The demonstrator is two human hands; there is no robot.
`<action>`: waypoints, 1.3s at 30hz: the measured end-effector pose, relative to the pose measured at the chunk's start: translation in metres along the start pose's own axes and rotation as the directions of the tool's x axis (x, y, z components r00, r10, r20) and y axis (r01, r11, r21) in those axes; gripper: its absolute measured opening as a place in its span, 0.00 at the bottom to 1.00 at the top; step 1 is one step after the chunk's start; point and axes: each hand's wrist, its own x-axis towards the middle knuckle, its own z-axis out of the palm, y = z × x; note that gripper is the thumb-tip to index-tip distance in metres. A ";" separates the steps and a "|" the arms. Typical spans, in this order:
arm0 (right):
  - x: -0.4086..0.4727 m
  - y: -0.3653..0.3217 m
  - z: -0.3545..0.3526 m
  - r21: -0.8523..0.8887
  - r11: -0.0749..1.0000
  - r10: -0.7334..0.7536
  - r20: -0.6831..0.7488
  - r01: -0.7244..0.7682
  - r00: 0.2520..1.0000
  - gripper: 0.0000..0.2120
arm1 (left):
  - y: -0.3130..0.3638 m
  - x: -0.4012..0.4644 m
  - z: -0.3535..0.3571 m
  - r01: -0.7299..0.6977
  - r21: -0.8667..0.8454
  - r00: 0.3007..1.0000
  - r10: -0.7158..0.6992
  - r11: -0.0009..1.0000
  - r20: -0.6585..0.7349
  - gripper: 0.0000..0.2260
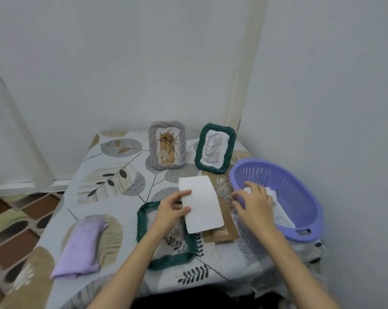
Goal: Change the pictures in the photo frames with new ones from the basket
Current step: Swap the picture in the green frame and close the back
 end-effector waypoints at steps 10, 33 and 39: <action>0.010 0.059 -0.039 0.441 0.898 -0.029 0.082 -0.010 0.996 0.13 | -0.017 0.045 0.067 -0.060 0.409 0.982 -0.018 0.911 0.186 0.25; -0.007 0.038 -0.008 0.363 0.931 -0.120 0.188 0.045 0.975 0.16 | -0.040 0.041 0.067 -0.232 0.908 0.947 -0.133 0.349 0.293 0.48; -0.008 0.034 -0.010 0.339 0.940 -0.105 0.194 0.034 0.975 0.16 | -0.040 0.043 0.058 -0.285 0.915 0.942 -0.096 0.284 0.323 0.56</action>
